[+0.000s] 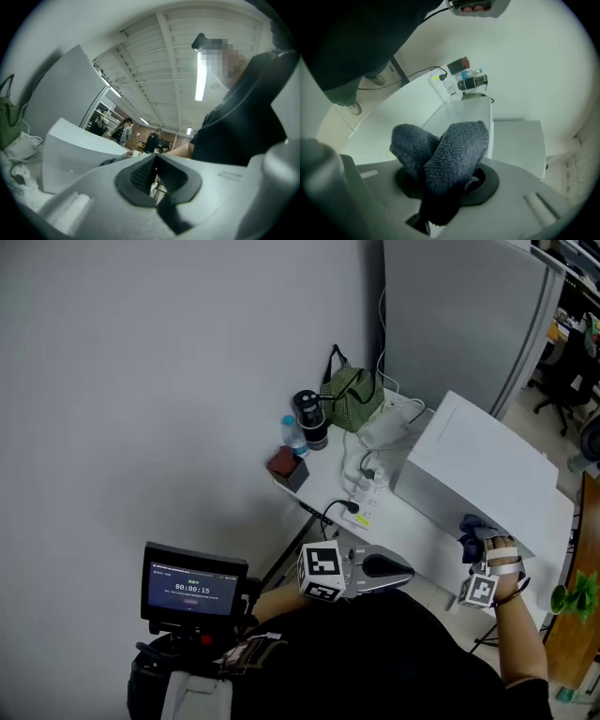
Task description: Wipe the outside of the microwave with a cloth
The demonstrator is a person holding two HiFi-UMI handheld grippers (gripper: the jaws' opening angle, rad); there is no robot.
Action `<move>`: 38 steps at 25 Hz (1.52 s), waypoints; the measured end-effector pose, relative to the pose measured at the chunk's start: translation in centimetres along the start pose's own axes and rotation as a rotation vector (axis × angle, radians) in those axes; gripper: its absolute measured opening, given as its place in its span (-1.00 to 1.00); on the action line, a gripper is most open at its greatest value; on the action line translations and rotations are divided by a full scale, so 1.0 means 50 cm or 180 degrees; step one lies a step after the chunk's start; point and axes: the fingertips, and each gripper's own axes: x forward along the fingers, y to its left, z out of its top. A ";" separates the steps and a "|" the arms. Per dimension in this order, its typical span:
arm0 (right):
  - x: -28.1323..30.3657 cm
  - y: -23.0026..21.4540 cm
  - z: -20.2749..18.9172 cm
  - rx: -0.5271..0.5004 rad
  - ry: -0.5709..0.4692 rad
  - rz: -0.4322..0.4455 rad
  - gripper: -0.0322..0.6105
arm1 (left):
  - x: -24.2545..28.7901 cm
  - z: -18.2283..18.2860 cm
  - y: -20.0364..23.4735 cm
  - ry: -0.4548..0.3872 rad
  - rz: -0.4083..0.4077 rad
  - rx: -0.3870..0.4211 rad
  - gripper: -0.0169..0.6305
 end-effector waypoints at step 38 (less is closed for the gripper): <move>0.010 0.146 -0.077 -0.0308 0.0613 0.0223 -0.49 | 0.052 -0.018 -0.058 0.0322 -0.0330 0.0074 -0.94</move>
